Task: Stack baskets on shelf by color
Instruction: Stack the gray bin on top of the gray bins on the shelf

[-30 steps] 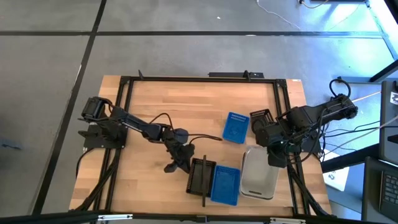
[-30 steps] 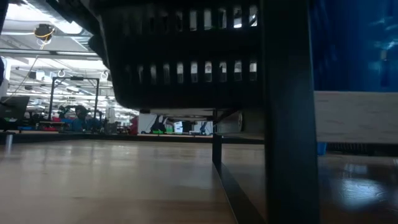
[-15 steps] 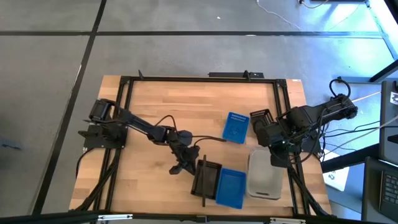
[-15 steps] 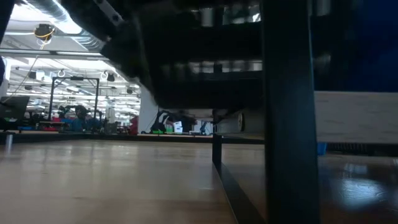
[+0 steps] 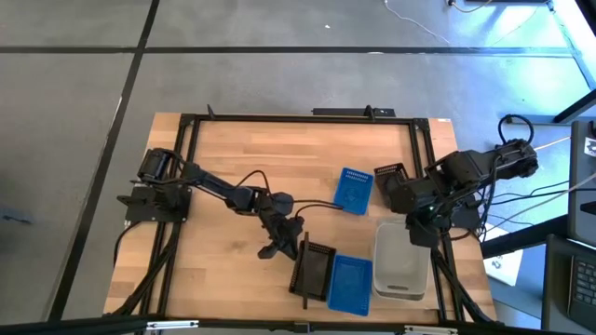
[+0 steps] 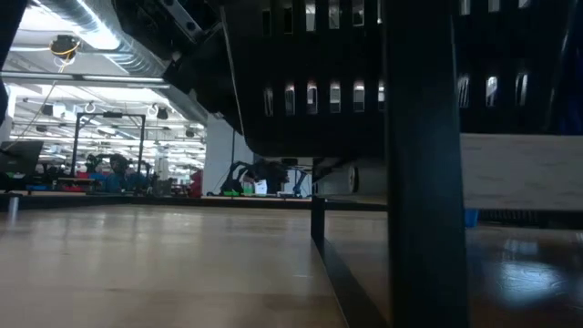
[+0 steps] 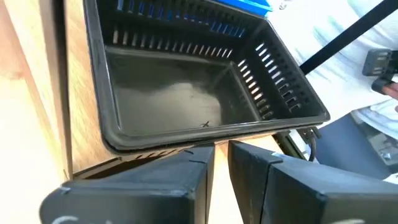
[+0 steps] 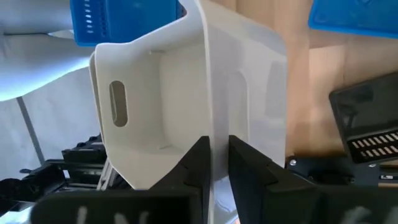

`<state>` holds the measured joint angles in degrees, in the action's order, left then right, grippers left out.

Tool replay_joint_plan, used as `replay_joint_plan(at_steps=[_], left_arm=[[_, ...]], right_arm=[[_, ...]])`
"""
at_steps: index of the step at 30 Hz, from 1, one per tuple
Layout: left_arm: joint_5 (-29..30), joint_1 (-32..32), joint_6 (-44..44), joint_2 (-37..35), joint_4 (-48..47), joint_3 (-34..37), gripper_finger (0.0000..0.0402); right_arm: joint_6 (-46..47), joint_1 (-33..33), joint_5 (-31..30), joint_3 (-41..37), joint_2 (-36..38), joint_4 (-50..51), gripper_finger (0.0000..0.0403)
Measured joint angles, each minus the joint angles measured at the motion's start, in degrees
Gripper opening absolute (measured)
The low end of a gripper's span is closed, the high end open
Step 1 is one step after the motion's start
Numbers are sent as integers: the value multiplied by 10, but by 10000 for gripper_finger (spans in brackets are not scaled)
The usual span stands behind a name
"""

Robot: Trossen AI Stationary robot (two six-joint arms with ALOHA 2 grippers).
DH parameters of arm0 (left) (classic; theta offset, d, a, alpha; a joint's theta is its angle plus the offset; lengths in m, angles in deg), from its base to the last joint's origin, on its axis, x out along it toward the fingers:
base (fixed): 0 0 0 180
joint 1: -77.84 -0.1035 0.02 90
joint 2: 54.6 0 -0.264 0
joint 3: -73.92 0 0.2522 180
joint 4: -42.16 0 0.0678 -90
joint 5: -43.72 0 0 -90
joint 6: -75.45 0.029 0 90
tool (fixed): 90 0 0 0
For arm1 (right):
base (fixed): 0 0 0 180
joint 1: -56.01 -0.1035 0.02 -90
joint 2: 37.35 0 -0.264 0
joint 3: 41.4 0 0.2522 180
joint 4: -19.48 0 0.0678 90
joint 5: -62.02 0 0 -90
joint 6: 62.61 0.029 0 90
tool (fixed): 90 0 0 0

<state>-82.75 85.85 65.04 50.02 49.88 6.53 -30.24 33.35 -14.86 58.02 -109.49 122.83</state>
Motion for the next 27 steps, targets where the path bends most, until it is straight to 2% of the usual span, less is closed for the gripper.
replay_joint_plan(at_steps=[7, 10, 17, 22, 27], left_arm=[[0, -1, -15, 0, 0, 0, 39], [0, -1, -15, 0, 0, 0, 39], [-5, -4, -15, 0, 0, 0, 39], [-5, -5, -15, 0, 0, 0, 39], [-5, -5, -16, 0, 0, 0, 39]], right_arm=[[1, 0, -45, 1, 1, 0, 49], [-3, 0, -38, 1, 1, 0, 49], [-22, 0, 25, -36, 2, -6, 44], [-45, 0, 26, -55, 2, -8, 7], [-22, 0, 2, -69, 3, -15, 26]])
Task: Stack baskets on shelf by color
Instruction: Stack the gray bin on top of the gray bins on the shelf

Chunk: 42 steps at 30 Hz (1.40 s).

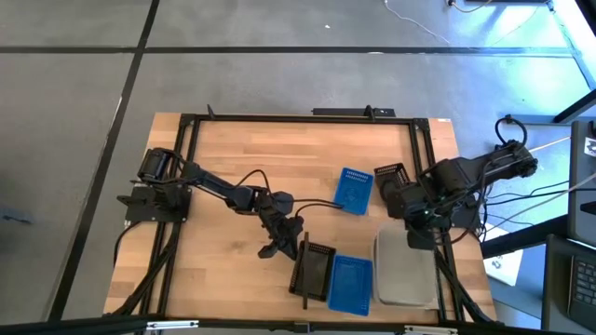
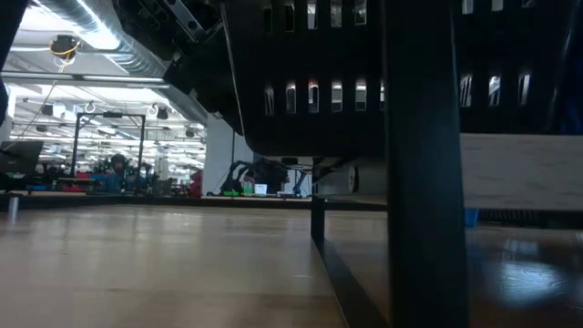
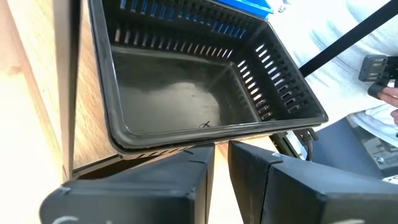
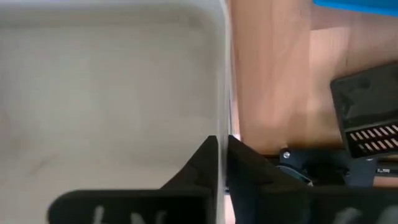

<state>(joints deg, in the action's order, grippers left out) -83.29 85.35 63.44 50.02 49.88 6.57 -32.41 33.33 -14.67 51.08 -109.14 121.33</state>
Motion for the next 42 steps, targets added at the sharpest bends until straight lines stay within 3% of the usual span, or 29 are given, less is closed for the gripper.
replay_joint_plan(at_steps=[13, 22, 27, 33, 37, 42], left_arm=[[-9, -2, -26, 0, 0, 0, 39], [-16, -29, -55, 0, -16, 0, 39], [-14, -43, -52, -7, -24, 0, 39], [-16, -55, -30, -14, -34, 0, 39], [-14, -67, 29, -40, -102, 2, 39], [0, -86, 114, -93, -222, 1, 39]], right_arm=[[-38, 1, 3, 2, 0, 4, 47], [-15, 0, 0, 82, 11, 0, 47], [47, -11, 73, 124, 17, -15, 47], [144, -64, 142, 111, 18, -134, 47], [259, -113, 142, 76, 17, -211, 47], [407, -144, 86, 25, 16, -249, 47]])
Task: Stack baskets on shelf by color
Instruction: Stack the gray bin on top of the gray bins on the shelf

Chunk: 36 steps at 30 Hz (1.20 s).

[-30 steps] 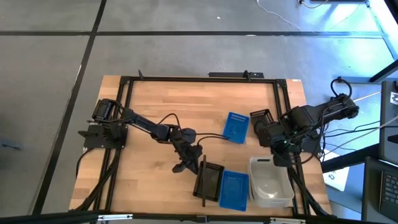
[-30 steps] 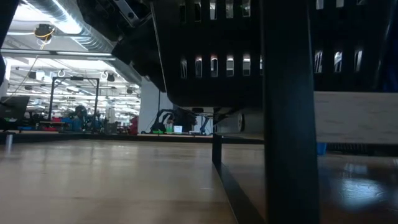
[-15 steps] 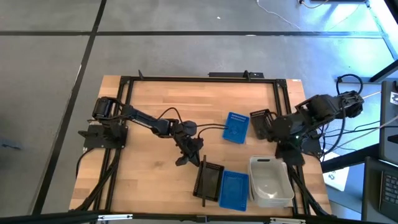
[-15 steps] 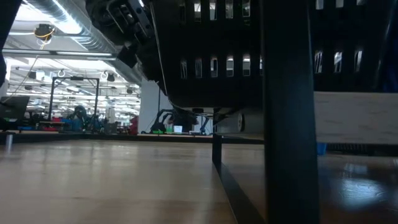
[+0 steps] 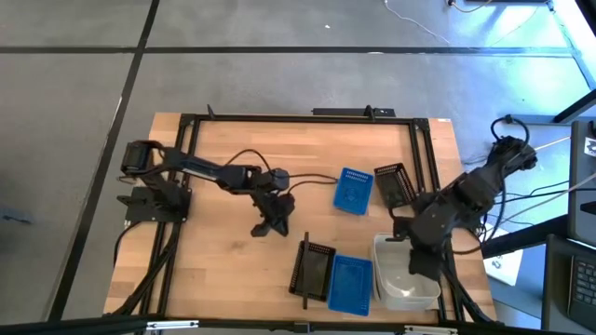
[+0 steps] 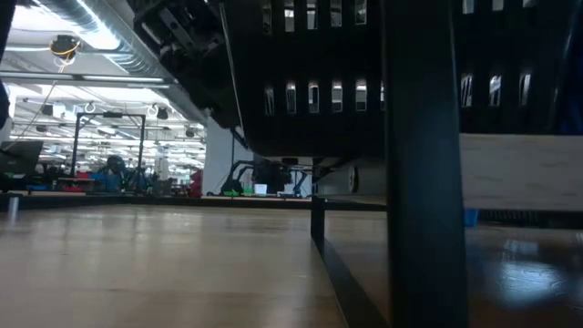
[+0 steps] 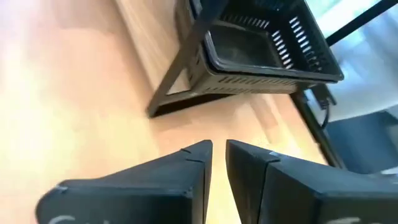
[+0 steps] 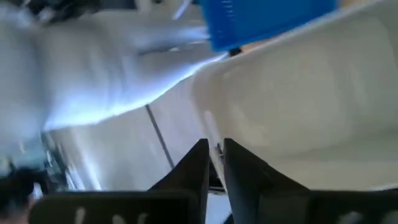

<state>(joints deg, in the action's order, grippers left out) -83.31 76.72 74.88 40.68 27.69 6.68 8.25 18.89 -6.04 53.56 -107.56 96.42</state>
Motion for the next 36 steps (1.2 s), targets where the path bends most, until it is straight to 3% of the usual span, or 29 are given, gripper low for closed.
replay_joint_plan(at_steps=[4, 13, 17, 27, 36], left_arm=[[35, -12, 41, -51, -73, 0, 39], [82, -35, 61, -123, -145, -1, 39], [98, -42, 65, -144, -152, -1, 39], [126, -52, 72, -160, -158, -1, 39], [125, -51, 73, -160, -156, -1, 39]], right_arm=[[69, -3, 33, -37, -4, -14, 47], [95, -3, 65, -58, -6, -89, 52], [65, -16, 54, -58, -7, -131, 53], [-99, -55, 62, -57, -42, -111, 51], [-114, -55, 46, -57, -60, -85, 51]])
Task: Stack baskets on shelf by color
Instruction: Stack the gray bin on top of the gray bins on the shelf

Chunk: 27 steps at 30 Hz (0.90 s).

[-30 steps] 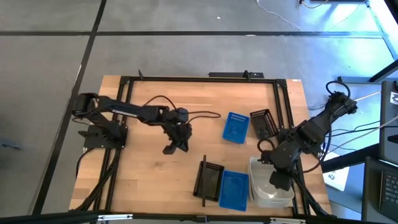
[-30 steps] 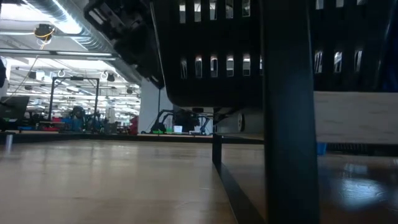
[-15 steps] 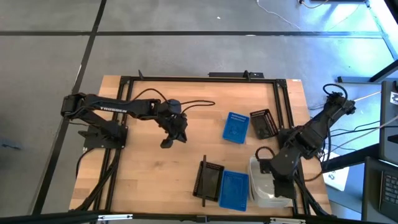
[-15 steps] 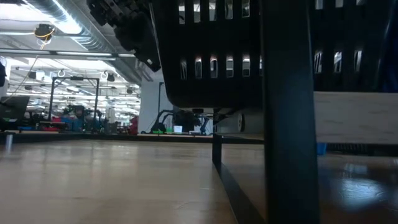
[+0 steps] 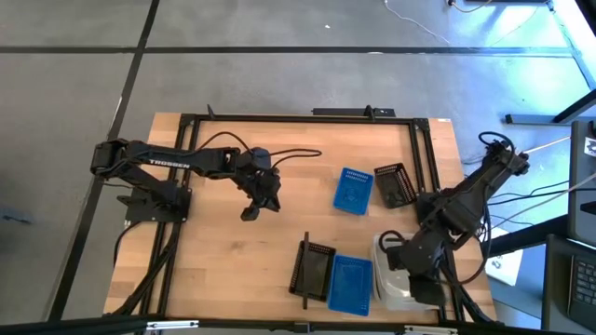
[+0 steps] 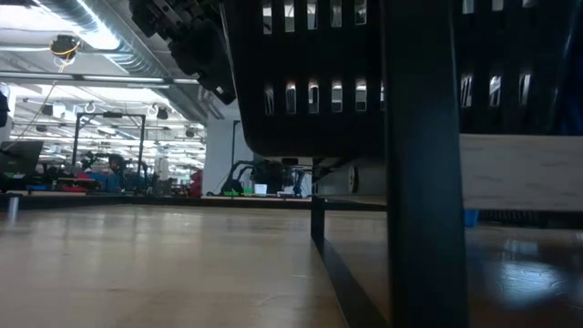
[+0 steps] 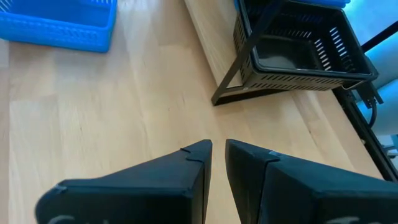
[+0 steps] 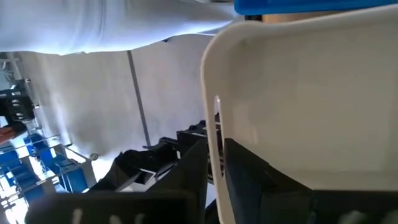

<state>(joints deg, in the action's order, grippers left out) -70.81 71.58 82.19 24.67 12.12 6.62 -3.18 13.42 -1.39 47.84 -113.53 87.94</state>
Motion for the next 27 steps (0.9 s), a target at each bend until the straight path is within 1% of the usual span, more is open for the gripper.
replay_joint_plan(at_steps=[19, 27], left_arm=[[-4, 0, 0, 0, 0, 0, 39], [-4, 0, 0, 0, 0, 0, 39]], right_arm=[[3, 0, 0, 0, -9, -13, 51], [0, 0, 0, 0, -36, -27, 51]])
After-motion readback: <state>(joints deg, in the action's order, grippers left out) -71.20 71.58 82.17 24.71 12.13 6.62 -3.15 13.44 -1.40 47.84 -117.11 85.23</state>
